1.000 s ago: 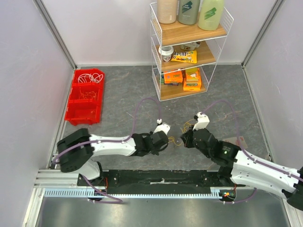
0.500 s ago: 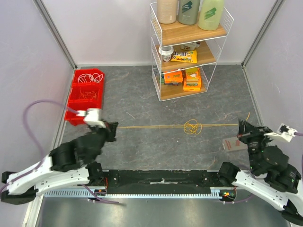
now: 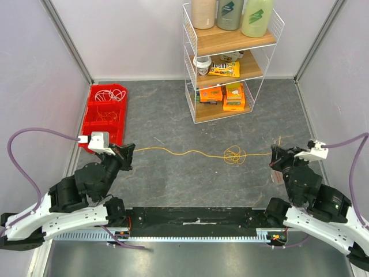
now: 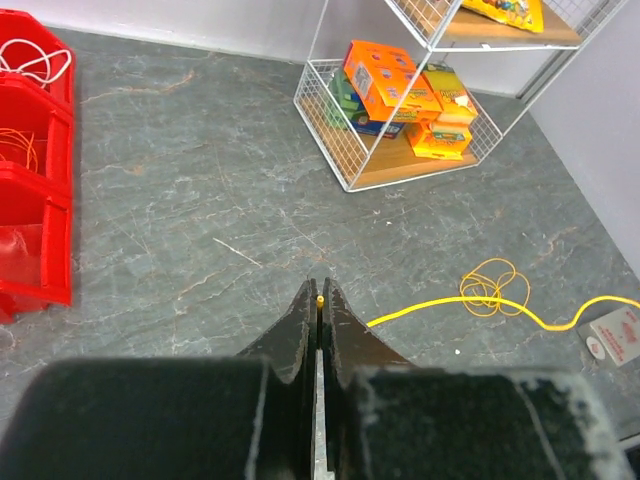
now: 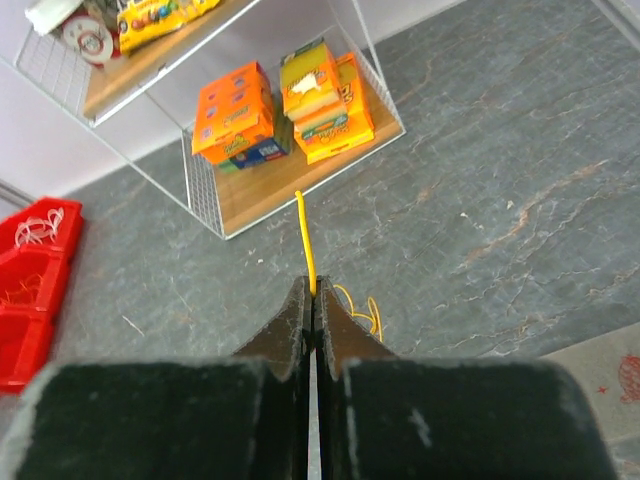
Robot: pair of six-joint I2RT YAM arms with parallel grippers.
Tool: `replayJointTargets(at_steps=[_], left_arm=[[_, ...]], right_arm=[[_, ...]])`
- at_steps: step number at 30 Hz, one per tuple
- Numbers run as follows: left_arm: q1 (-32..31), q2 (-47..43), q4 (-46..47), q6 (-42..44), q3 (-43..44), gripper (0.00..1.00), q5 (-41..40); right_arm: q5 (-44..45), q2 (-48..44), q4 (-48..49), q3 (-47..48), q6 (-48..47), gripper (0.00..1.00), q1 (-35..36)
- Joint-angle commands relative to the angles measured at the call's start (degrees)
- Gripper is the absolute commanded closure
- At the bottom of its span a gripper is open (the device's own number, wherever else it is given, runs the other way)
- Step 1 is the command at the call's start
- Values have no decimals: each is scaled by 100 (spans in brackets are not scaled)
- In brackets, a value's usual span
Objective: Untangle the cables
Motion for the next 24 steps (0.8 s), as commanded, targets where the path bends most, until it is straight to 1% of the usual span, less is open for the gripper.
replayJointTargets(at_steps=[1,4,7,9,11,12,14,15,17,18,20,22,24], left_arm=[[33,401,179,204,-1,98,279],[33,1208,250,46,-124,98,841],[24,2174,355,-287,-230,98,1403],[41,2833,478,-446,-230,98,1877],[50,3336,654,-586,-230,98,2362],[50,3573,672,-666,-221,98,2529],[59,3951,672,-824,-221,98,2723],[77,4092,663,-859,-230,98,2785],[94,4330,802,-895,-274,98,2960],[103,4401,960,-817,-326,98,3179],[191,4559,1224,-720,-397,98,3557],[348,4717,1479,-614,-415,97,4031],[472,4884,1647,-552,-397,87,4366]], right_arm=[[-701,643,549,-204,-269,100,-21],[-1781,1590,1304,-633,-199,100,-21],[-3081,3056,2007,-846,3,100,-21],[-4083,3989,2657,-881,-32,100,-21],[-4980,4711,3307,-890,-67,100,-21],[-5271,4967,3493,-855,-49,100,-21],[-5318,5205,3539,-828,-14,100,-12],[-5309,5241,3521,-802,-40,98,-12],[-5344,5268,3434,-776,-137,90,-12],[-5370,5285,3390,-758,-163,84,-12],[-5266,5286,3162,-705,-207,66,-21],[-4881,5172,2776,-653,-208,45,-30],[-4414,4883,2389,-626,-138,32,-56]])
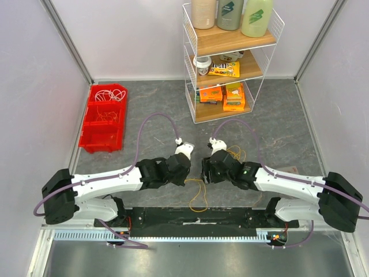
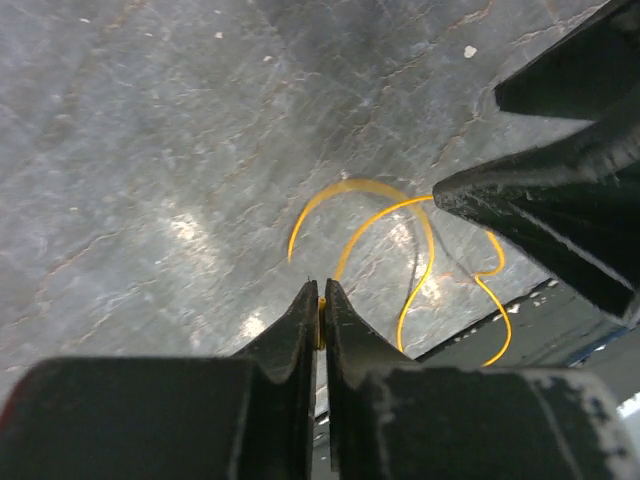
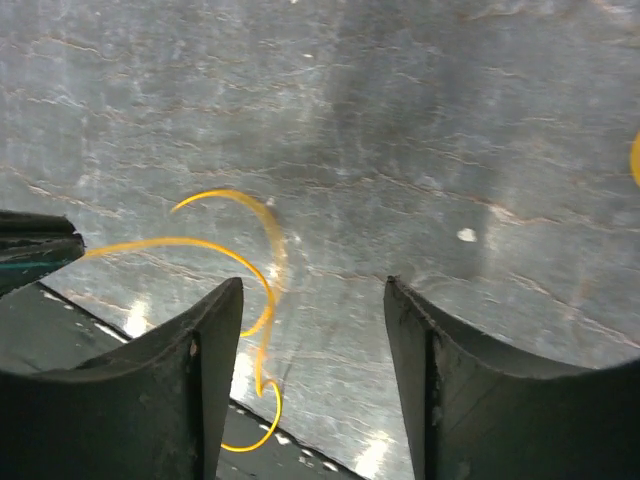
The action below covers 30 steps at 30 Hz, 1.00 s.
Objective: Untangle the cables
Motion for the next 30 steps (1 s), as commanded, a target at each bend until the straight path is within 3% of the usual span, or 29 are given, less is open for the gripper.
replayJointTargets(at_steps=[1,6,7,9,11,16,23,26,28,30], left_arm=[[269,297,788,64,9,82,1047],[339,438,999,161,97,45,1355],[348,473,956,144,132,33,1364],[375,595,685,4,237,23,1260],[383,701,342,-268,334,8,1198],[375,632,-661,-1874,519,6,1380],[383,157,-566,-4002,572,7,2155],[383,60,127,-4758,292,5,2453],[383,147,375,-5163,212,4,2454],[401,454,53,-5629,482,3,2201]], right_arm=[[845,-597,-746,268,48,29,-69],[1865,-1547,-1581,320,198,22,-166],[1998,-1722,-1722,338,198,22,-184],[2209,-2022,-1977,347,216,20,-219],[2245,-2224,-2092,356,181,19,-263],[2228,-2366,-2102,277,180,19,-272],[2096,-2243,-1917,206,163,20,-263],[2078,-2348,-1908,163,146,20,-272],[2096,-2453,-1926,136,119,20,-272],[2113,-2629,-1987,110,128,20,-272]])
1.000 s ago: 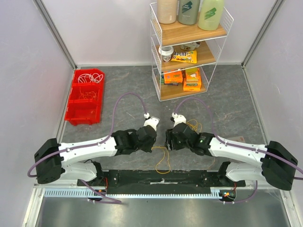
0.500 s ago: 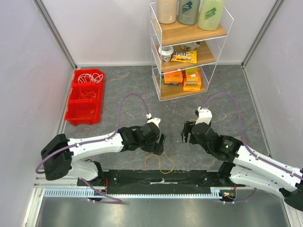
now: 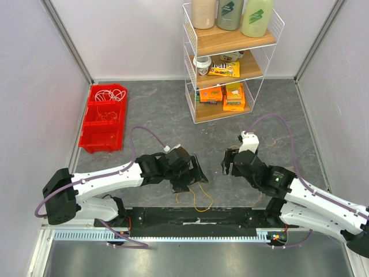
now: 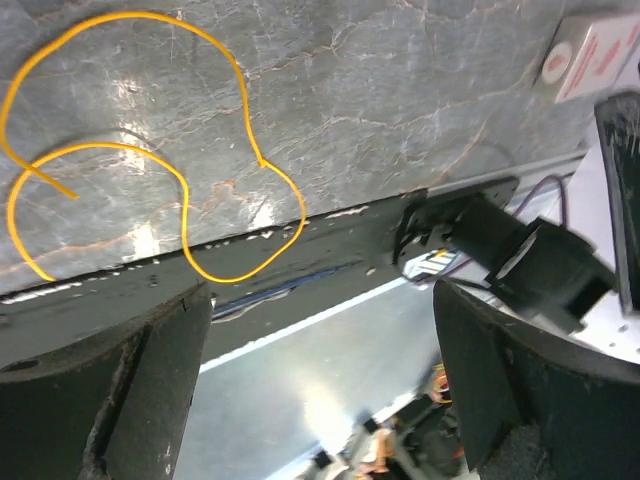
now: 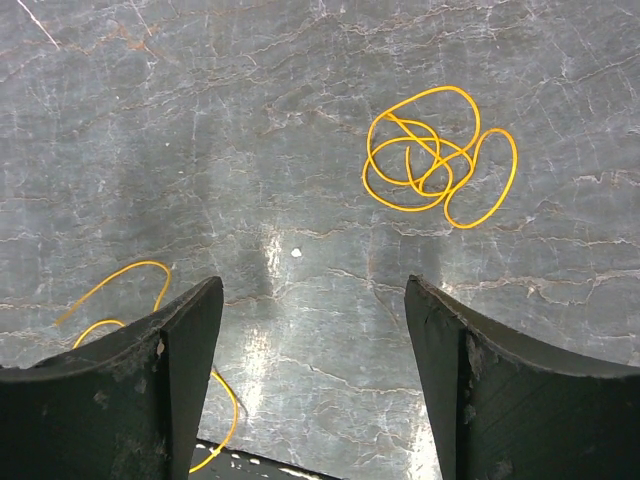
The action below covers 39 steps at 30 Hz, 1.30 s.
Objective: Untangle the cables
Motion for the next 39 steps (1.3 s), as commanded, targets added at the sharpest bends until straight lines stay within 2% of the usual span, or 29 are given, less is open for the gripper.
replayJointTargets(at_steps=[1,4,7,12,19,21,27,29,34,36,39], left_arm=[[25,420,-112,-1556,448,3,-121],[25,842,-843,-1899,845,2,-508],[69,1150,-924,-2400,706,1,-431],[192,1932,-1424,-2752,802,1,-333],[210,2565,-1144,-2849,793,7,-194],[218,2680,-1161,-2875,819,17,-184],[218,2724,-1363,-3095,784,62,-517],[236,2672,-1372,-3078,784,98,-649],[490,2146,-1442,-2517,758,98,-1395],[718,1707,-1442,-1973,705,98,-1799],[1489,1065,-1478,-788,565,98,-2055]], right_arm=[[111,-384,-38,-39,19,20,-16],[182,-692,-161,-92,54,20,-16],[234,-999,-292,-144,80,20,-16],[322,-1378,-468,-127,28,20,-16],[322,-1616,-548,-144,27,20,-16],[305,-1616,-548,-144,27,20,-16],[269,-1607,-530,-171,27,20,-16],[252,-1607,-530,-180,36,20,-16],[199,-1660,-539,-180,63,21,-16],[173,-1677,-530,-188,71,21,-16],[164,-1633,-521,-188,63,21,-25]])
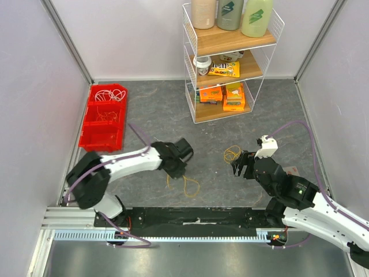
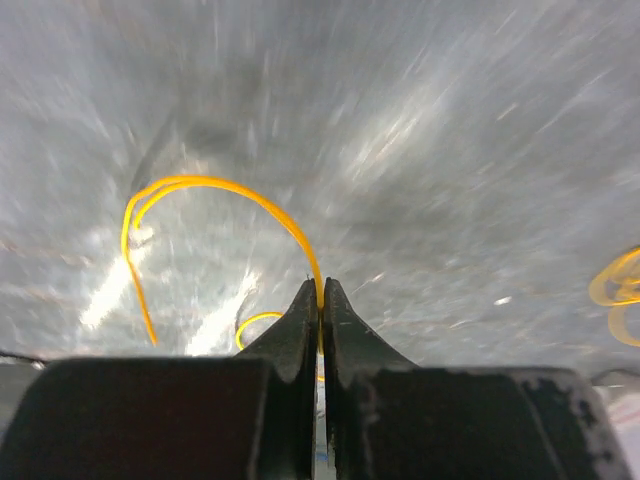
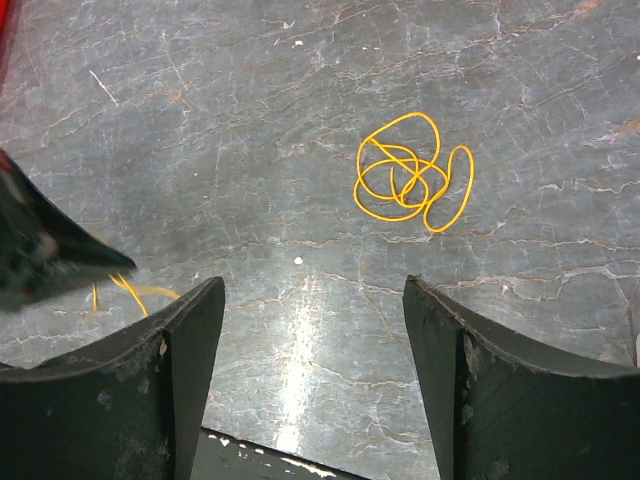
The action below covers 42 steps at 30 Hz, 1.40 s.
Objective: Untangle the cables
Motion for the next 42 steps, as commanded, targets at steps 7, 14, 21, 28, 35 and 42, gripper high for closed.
replayJointTargets(at_steps=[7,14,21,28,35,42], left_arm=[[3080,-2755,-67,4682,-122,98,-2380],[4918,-2450,-560,4554,625,98,-4123],[5473,-1554,740,4763,783,98,-5141],[5922,-1086,3330,5939,258,98,-4564],[6405,-841,3739,5590,247,98,-3526],[6431,-639,2460,4372,265,99,-3000]], right_arm=[[-81,133,209,-125,6,21,-25],[-213,248,500,-231,-56,21,-25],[-336,55,500,-362,-12,21,-25],[-266,-42,535,-433,-73,21,-16],[-283,37,526,-372,-188,21,-16],[-292,-95,526,-468,-118,21,-16]])
